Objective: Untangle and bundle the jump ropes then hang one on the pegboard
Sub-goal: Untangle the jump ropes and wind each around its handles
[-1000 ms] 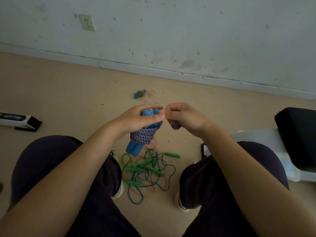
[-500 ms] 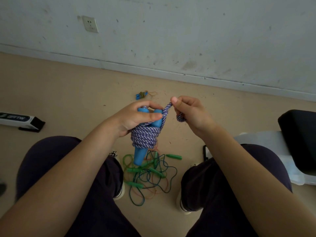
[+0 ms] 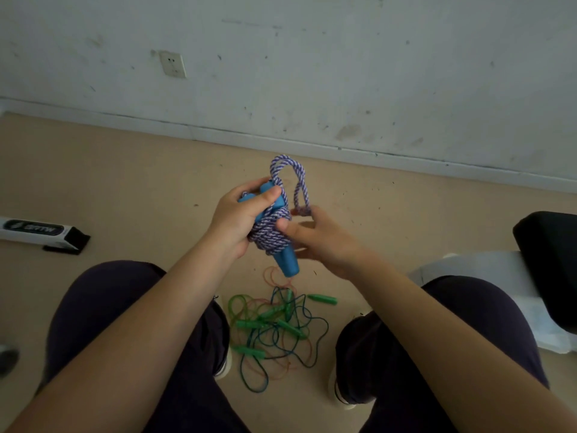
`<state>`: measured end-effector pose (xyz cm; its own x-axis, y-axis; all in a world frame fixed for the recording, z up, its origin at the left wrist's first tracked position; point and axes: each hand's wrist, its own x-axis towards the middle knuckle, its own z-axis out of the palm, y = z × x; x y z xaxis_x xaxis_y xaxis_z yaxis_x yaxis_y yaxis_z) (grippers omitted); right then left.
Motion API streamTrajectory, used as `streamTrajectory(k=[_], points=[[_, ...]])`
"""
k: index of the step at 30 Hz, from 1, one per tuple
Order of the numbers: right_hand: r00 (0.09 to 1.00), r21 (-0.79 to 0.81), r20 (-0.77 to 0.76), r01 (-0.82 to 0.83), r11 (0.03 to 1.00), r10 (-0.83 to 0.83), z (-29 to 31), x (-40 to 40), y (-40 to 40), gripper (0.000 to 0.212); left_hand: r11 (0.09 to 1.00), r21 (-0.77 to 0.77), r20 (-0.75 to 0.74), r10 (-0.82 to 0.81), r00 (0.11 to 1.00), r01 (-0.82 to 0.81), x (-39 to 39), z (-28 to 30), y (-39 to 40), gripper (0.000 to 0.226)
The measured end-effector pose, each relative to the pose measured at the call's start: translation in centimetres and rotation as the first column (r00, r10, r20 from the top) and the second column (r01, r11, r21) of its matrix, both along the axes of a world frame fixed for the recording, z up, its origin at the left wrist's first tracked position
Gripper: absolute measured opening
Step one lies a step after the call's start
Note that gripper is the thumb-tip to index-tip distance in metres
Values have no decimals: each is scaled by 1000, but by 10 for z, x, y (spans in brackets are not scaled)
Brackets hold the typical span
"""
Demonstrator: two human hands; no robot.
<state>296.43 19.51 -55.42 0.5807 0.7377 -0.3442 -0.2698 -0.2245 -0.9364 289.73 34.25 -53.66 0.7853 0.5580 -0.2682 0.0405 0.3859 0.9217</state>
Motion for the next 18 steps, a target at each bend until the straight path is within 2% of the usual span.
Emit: streamTrajectory(k=[1,3,6,12,16,18], points=[[998,-30,-10,-62,998,61,0,-3,1,69,1000,-12,19,24,1000,-24,1,0,-1,33],[986,-63,41,-157,986,160,0,-5,1,54,999,-28,50,40,998,-39,2,2,-2,33],[984,33,94,-156,987,152,3,-5,1,38,998,-57,72,-6,997,10,3,6,-4,43],[982,173,109,-169,970,151,7,-5,-1,35,991,-89,130,-89,988,101,6,13,1,51],[975,170,118,-207,963,189,10,-3,-4,38,984,-80,167,-147,975,162,5,12,1,47],[978,140,107,-192,971,178,10,-2,-5,40,990,-82,140,-99,985,112,5,10,-1,48]])
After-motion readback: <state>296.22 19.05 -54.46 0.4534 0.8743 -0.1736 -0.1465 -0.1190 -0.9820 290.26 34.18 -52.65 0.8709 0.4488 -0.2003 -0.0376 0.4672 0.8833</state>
